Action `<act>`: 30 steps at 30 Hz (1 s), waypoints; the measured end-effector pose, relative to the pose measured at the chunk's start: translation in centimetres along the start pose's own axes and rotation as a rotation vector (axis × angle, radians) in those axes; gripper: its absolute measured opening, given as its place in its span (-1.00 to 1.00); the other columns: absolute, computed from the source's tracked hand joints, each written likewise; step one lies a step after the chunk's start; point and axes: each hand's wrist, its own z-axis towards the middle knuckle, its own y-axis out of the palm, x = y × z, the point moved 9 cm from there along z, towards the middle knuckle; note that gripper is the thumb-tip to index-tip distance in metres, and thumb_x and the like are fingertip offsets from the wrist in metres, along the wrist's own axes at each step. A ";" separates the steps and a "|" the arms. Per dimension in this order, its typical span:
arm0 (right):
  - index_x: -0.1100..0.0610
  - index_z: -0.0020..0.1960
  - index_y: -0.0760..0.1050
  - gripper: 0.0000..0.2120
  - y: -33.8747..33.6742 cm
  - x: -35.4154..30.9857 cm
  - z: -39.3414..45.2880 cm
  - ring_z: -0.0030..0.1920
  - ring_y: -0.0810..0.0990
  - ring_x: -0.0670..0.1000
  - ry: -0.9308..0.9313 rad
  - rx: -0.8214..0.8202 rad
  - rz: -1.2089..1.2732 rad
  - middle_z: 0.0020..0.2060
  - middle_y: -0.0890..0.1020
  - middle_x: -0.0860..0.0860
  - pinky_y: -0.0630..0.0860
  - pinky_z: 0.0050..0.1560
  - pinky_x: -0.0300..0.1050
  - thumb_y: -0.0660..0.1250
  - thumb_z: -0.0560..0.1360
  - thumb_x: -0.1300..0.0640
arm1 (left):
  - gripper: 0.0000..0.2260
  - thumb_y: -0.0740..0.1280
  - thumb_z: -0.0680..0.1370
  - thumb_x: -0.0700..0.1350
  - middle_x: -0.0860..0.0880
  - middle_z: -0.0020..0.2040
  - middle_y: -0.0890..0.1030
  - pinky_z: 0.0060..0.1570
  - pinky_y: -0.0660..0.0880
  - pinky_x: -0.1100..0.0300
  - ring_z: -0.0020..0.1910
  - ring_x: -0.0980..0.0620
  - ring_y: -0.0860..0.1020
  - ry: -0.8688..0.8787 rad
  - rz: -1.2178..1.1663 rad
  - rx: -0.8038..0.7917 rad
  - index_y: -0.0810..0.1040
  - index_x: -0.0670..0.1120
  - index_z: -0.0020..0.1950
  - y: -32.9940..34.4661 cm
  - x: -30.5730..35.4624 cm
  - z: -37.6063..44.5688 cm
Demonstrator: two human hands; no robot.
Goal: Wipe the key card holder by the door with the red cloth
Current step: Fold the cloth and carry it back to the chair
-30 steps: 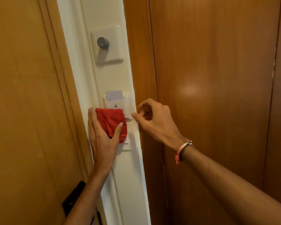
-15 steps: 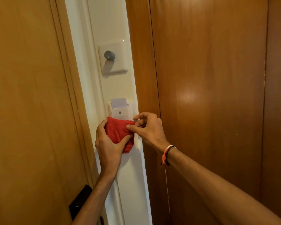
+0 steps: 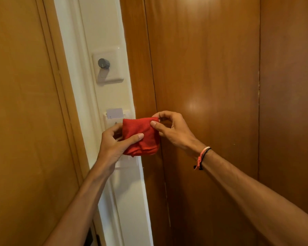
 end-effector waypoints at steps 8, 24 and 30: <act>0.21 0.37 0.55 -0.57 -4.5 2.5 -2.6 -0.10 0.76 -0.21 0.209 0.004 0.188 0.10 0.73 0.05 0.70 -0.12 -0.29 0.51 0.56 0.10 | -0.46 0.61 0.31 -0.05 -0.02 0.08 0.73 0.03 0.68 0.11 0.10 0.01 0.70 -0.094 -0.163 -0.117 0.61 -0.07 0.26 6.1 0.1 0.5; 0.21 0.18 0.60 -0.85 -23.9 8.6 -12.3 -0.16 0.75 -0.12 0.360 0.289 0.111 -0.07 0.74 0.04 0.71 -0.10 -0.29 0.40 0.64 0.18 | -0.62 0.49 0.46 -0.15 -0.18 0.11 0.73 0.07 0.66 0.10 0.04 -0.08 0.71 -0.217 -0.431 -0.516 0.57 -0.13 0.26 29.7 1.6 -4.6; 0.24 0.17 0.61 -0.84 -34.9 11.7 -22.0 -0.21 0.74 -0.10 0.531 0.472 0.041 -0.10 0.74 0.07 0.71 -0.16 -0.28 0.40 0.63 0.19 | -0.68 0.47 0.48 -0.19 -0.10 0.01 0.76 -0.27 0.64 0.24 -0.12 0.04 0.73 -0.359 -0.455 -0.772 0.58 -0.11 0.23 43.2 1.0 -11.0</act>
